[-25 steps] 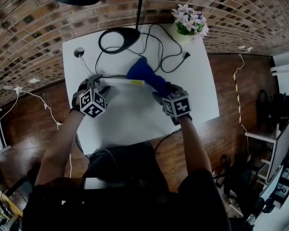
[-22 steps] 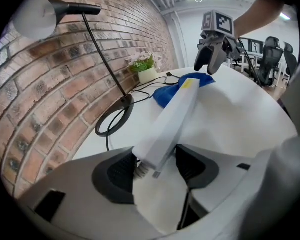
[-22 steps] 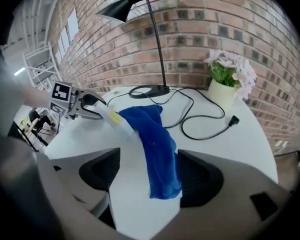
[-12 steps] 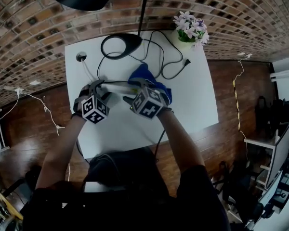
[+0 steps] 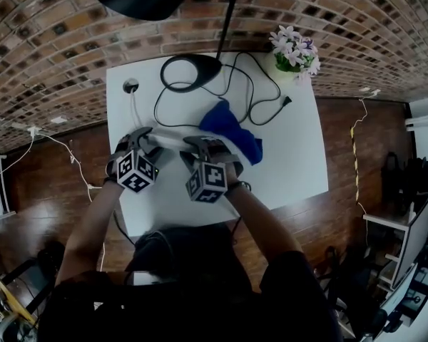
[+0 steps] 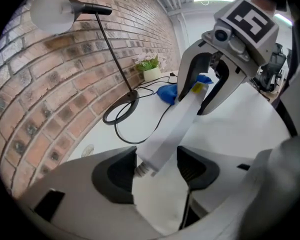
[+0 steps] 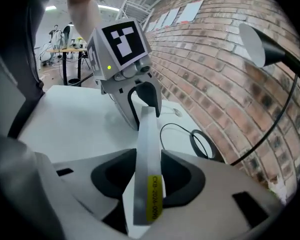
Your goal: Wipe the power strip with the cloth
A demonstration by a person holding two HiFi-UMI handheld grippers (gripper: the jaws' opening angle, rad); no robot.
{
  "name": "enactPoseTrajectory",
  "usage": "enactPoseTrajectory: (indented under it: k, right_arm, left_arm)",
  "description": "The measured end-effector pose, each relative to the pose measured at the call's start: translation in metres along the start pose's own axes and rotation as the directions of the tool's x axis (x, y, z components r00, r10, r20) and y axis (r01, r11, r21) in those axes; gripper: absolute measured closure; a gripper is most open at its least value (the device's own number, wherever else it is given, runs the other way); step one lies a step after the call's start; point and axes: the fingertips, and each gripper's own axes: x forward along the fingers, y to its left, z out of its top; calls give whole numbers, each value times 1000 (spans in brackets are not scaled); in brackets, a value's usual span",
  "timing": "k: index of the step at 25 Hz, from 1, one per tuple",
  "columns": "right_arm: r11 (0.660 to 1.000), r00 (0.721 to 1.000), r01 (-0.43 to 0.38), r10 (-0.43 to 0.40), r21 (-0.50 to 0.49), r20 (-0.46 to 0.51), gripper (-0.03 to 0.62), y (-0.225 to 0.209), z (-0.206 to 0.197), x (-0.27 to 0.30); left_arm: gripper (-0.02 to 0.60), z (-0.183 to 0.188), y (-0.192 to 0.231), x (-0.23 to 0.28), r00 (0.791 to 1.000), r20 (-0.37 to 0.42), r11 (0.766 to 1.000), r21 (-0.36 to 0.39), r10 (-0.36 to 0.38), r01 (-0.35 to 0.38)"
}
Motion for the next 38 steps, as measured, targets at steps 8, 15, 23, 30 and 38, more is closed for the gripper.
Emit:
enactPoseTrajectory:
  k: [8,15,23,30,38]
  right_arm:
    - [989,990,131,-134,-68,-37,427,-7,-3,0]
    - [898,963,252,-271,-361,-3,410,22,18,0]
    - [923,988,149,-155,-354,13,454,56,16,6]
    - [996,996,84,-86,36,38,436,44,1,-17]
    - [907,994,8,-52,421,93,458,17,-3,-27]
  left_arm:
    - [367,4,-1,-40,998,64,997,-78,-19,24]
    - [394,40,-5,-45,987,162,992,-127,17,4]
    - [429,14,-27,-22,996,80,987,-150,-36,48]
    - [458,18,-29,-16,996,72,978,-196,-54,67]
    - [479,9,-29,-31,984,159,855,-496,-80,150]
